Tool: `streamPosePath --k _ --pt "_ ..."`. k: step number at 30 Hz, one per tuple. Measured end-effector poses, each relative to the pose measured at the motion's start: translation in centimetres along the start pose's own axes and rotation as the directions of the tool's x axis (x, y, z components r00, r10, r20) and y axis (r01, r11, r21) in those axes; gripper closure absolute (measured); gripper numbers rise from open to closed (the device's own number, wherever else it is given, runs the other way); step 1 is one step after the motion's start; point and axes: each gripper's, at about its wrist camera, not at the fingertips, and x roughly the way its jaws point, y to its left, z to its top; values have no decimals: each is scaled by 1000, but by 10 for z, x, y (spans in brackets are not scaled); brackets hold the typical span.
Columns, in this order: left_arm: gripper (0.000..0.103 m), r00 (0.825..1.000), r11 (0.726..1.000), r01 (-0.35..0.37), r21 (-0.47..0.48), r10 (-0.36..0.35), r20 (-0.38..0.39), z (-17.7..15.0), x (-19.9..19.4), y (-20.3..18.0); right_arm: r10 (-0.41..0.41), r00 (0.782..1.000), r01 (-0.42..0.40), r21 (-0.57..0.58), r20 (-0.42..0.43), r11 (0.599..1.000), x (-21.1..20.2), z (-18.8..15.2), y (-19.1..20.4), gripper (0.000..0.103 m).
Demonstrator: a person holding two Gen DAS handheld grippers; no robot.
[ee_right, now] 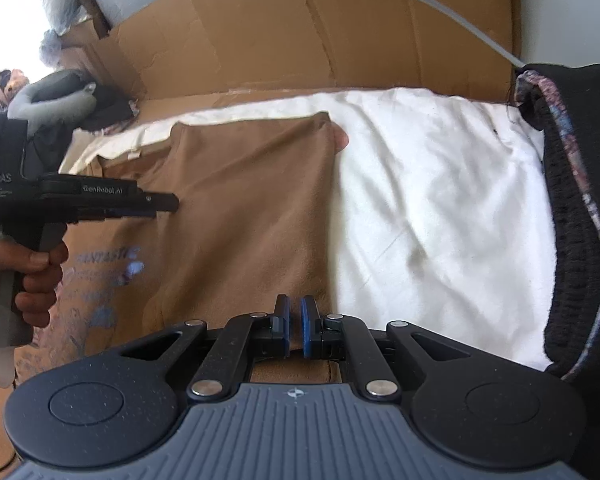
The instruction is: Fold clothes
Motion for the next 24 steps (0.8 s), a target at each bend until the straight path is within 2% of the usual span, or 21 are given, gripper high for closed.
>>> streamPosePath --k 3,5,6,12,14,17,21,24 --pt "68 1000 1000 19 8 -19 6 -3 0 0 -8 1000 8 3 -16 1000 6 -4 -3 98" --pt "98 1000 999 29 21 -29 -5 -3 1 -1 -14 1000 14 2 -24 1000 10 -8 -4 97" --pt "100 1000 999 23 30 -23 2 -4 0 -1 -15 1000 15 1 -26 1000 11 -9 -4 96" --pt "101 997 998 -7 62 3 78 1 -13 -4 -22 999 21 -8 -30 1000 13 -11 -4 95" --pt "101 998 997 -16 75 11 66 4 -10 -5 -24 999 23 -10 -32 1000 14 -11 -4 95" --pt "97 999 997 -40 65 40 8 5 2 -2 -28 999 28 -13 -42 1000 14 -9 -3 95" --pt "92 997 996 -76 36 75 30 5 -11 -2 -15 1000 15 -3 -21 1000 3 -2 -5 95" --pt "92 998 997 -48 57 45 49 2 -23 -10 -17 1000 17 3 5 1000 -1 2 -6 95"
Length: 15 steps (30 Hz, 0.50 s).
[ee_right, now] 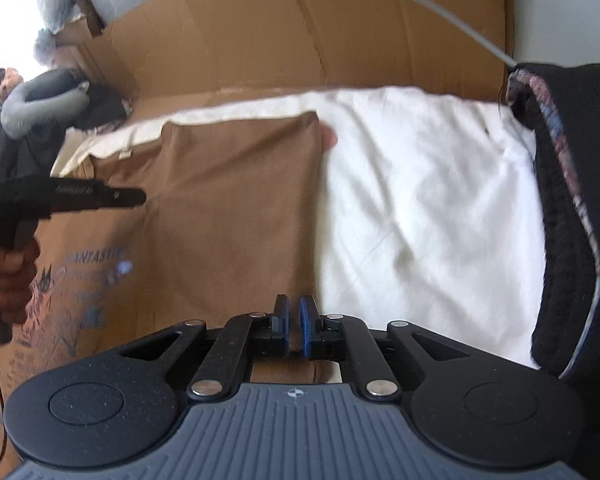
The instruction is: Fold clothes
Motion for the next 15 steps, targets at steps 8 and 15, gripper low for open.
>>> streamPosePath --k 8,15 --pt "92 986 986 157 52 -154 -56 -17 -6 -38 21 1000 -20 -67 15 998 20 13 13 95" --pt "92 982 982 168 87 -159 -107 -30 6 -44 13 1000 -13 -69 -2 998 42 29 12 94"
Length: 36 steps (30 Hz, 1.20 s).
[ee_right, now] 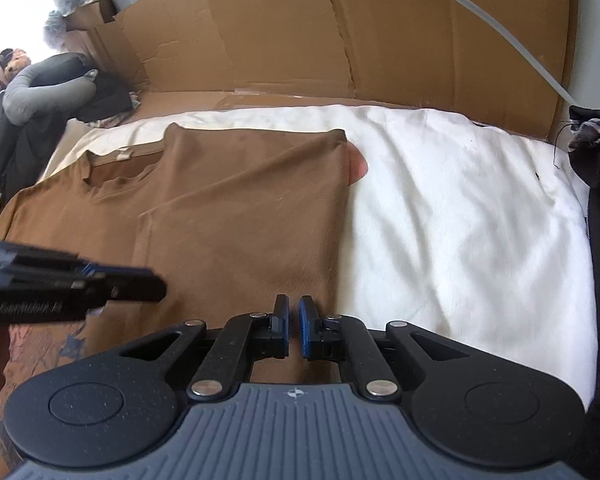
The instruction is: Fold clothes
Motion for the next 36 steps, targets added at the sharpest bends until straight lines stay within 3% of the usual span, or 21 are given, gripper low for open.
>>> streamPosePath --k 10,18,20,22,23,27,31,36 --pt "85 995 999 -43 0 43 92 20 0 18 -25 999 23 58 42 998 11 23 -3 93" --pt "80 998 999 -40 -9 40 58 22 19 26 -28 1000 28 52 2 998 21 20 -6 91" --pt "76 998 999 -30 -32 32 59 20 12 31 -25 1000 26 30 -7 999 13 15 -4 89" --pt "59 998 999 -24 -37 26 63 17 3 32 2 1000 -2 26 -11 1000 4 9 -2 73" --pt "56 998 999 -16 -40 18 66 14 -2 31 13 1000 -13 23 -13 1000 -1 5 0 72" --pt "55 999 999 25 -35 -23 44 3 -16 23 2 1000 -1 -52 4 999 -20 -8 12 72" --pt "55 998 998 51 29 -52 35 -6 -27 5 25 1000 -24 -80 10 997 -34 -19 18 72" --pt "55 993 991 116 69 -117 10 -11 -27 -15 33 999 -34 -104 -15 994 -41 -35 23 78"
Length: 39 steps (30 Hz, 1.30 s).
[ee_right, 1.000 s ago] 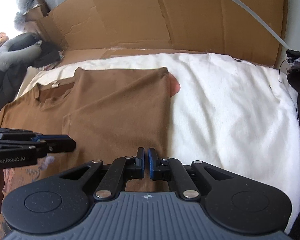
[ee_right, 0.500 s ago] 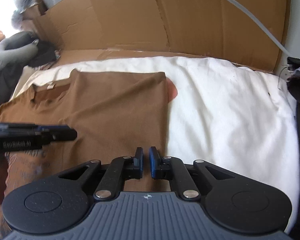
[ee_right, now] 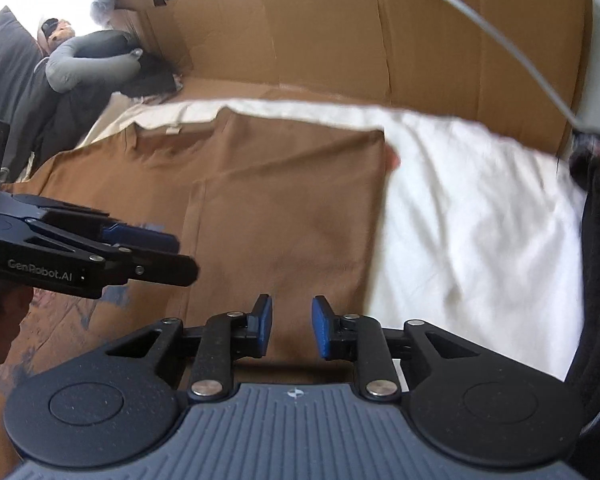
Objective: Fold clothes
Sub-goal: 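Open both grippers and raise them off the t-shirt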
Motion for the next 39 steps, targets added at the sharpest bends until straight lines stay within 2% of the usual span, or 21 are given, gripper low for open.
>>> streamPosePath --k 4,6,9,15,17,20,24,29,31,32,35,37,39 --pt "56 999 999 30 39 -28 -39 -6 13 -12 -17 999 17 14 -44 1000 1 -16 -2 78" --pt "58 997 998 6 70 -1 -77 -12 20 -16 -25 998 26 7 -57 1000 1 -23 -1 78" --pt "58 997 998 -4 66 9 -73 -17 17 -16 -36 997 36 -7 -62 999 3 -31 1 80" --pt "59 993 984 -62 169 77 -86 -25 15 -24 -64 996 62 -33 -57 998 4 -35 6 79" --pt "58 991 978 -82 193 100 -89 -25 16 -28 -74 995 72 -40 -69 997 5 -33 8 78" --pt "49 986 971 -98 216 125 -114 -24 16 -35 -87 991 85 -23 -99 996 4 -28 10 78" --pt "47 982 975 -102 198 131 -139 -19 11 -36 -99 989 100 -2 -106 995 -6 -23 14 71" --pt "42 982 985 -116 126 133 -137 -1 -7 -28 -123 988 128 52 -95 990 -31 -17 15 51" --pt "26 983 988 -125 94 136 -125 8 -17 -25 -132 986 140 80 -97 987 -41 -13 16 45" --pt "23 984 989 -126 77 134 -113 12 -23 -24 -137 986 146 92 -99 985 -45 -11 17 41" --pt "18 989 994 -96 47 101 -110 23 -39 -22 -154 983 163 86 -99 983 -57 -3 26 28" --pt "14 988 995 -94 23 96 -120 30 -46 -22 -160 983 168 87 -94 982 -63 4 32 13" --pt "13 986 994 -110 4 109 -122 35 -53 -21 -151 983 162 112 -104 980 -69 11 35 8"
